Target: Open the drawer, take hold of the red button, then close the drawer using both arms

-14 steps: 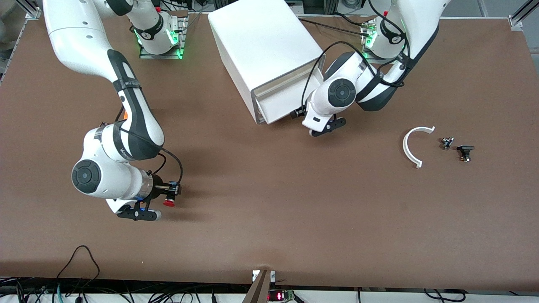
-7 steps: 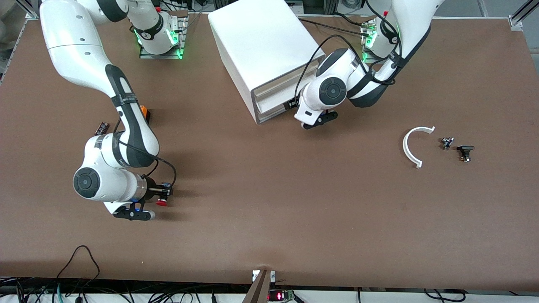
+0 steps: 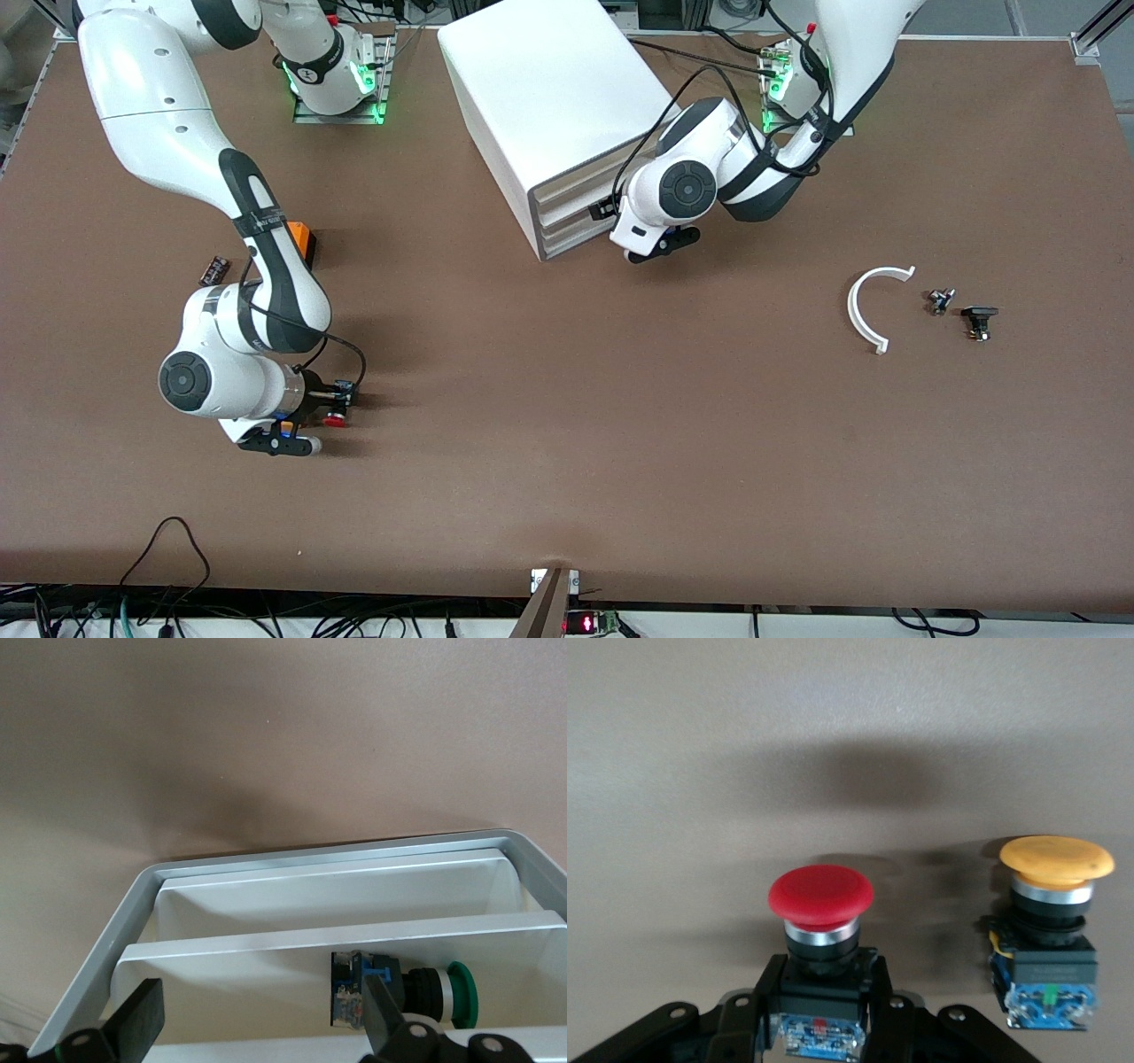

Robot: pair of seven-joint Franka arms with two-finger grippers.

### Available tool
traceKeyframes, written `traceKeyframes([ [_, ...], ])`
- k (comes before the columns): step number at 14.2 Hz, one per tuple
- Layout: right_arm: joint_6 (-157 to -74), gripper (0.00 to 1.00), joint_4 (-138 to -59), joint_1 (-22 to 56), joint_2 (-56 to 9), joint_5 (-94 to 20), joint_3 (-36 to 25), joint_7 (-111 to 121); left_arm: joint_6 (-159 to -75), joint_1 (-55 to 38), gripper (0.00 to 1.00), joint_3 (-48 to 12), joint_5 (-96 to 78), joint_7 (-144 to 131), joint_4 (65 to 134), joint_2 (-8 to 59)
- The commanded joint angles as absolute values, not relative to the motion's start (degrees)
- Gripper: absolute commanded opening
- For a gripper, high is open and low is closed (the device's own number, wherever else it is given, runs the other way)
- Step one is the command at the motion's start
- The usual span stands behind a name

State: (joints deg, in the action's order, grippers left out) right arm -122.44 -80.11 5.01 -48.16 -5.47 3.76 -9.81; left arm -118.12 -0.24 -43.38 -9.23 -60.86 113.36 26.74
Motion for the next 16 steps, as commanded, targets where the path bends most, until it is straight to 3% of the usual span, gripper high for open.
traceKeyframes([
  [1,-124.2,0.20,-80.8,4.7,-48.2,-4.9,4.5,-8.9,-117.1,-0.6,0.99,-43.5,-10.8,-60.6,113.0,26.7],
  [3,-124.5,0.68,-80.6,4.7,-48.7,-4.9,4.5,-8.9,-117.1,-0.8,0.99,-43.5,-10.5,-59.9,112.9,26.6],
  [5,-124.5,0.99,-80.4,4.7,-48.4,-4.7,4.4,-8.7,-116.8,-0.2,0.99,-43.5,-9.8,-59.8,111.3,26.3],
  [11,-123.3,1.00,-80.5,4.9,-41.3,1.1,4.7,-7.8,-110.0,5.1,0.99,-43.3,6.7,-48.7,104.6,25.1],
  [16,-116.7,1.00,-80.9,4.7,-33.1,1.3,4.6,-7.1,-106.8,14.0,0.99,-43.2,11.6,-26.1,101.8,21.5],
])
